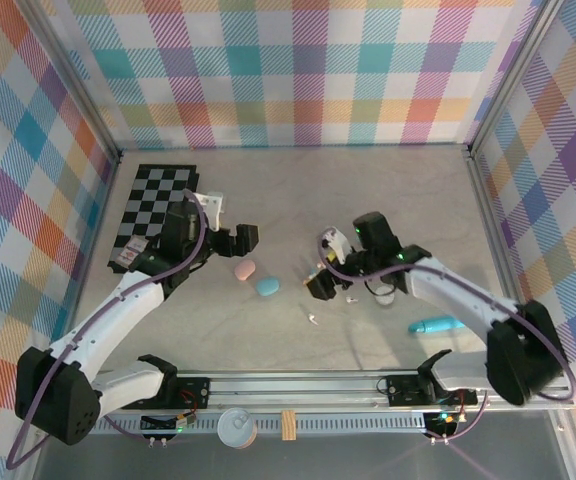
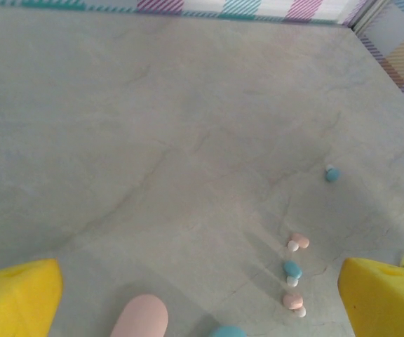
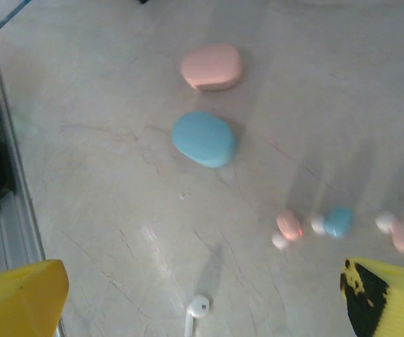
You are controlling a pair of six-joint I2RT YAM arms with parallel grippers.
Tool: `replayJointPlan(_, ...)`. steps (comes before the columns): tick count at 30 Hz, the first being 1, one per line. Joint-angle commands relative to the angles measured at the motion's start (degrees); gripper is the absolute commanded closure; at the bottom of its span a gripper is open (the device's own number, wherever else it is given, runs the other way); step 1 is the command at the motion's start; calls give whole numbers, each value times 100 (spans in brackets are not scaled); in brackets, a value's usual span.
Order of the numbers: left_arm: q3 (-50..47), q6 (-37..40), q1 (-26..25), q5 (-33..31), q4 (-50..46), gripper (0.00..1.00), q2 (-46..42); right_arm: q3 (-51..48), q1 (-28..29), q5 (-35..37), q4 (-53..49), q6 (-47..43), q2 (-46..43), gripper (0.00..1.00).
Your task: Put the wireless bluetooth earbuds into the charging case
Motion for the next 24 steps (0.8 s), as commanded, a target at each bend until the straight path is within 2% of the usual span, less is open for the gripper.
replayJointPlan(1, -213, -521, 283, 372, -271, 0, -222, 612, 92, -668, -445, -980, 656, 1)
replayJointPlan(6, -458, -659, 599, 409, -340, 0, -422, 993, 806, 449, -199, -2594, 1479, 1)
replayJointPlan(10, -507, -596, 746, 408, -494, 0, -563, 1578, 1018, 559, -421, -3403, 2222, 1)
replayJointPlan(12, -547, -566, 769, 398, -489, 0, -622, 1797, 1198, 874, -373, -3753, 2605, 1)
replayJointPlan(16, -630, -545, 801, 316, -477, 0, -713, 2193, 1315, 1062, -274, -4065, 3196, 1)
replayJointPlan(21, -729, -517, 831, 200, -499, 0, -862, 2611, 1348, 1126, -409, -4277, 3676, 9)
replayJointPlan(24, -738, -445, 848, 189, -676, 0, -897, 2756, 1360, 1115, -527, -4350, 3822, 23)
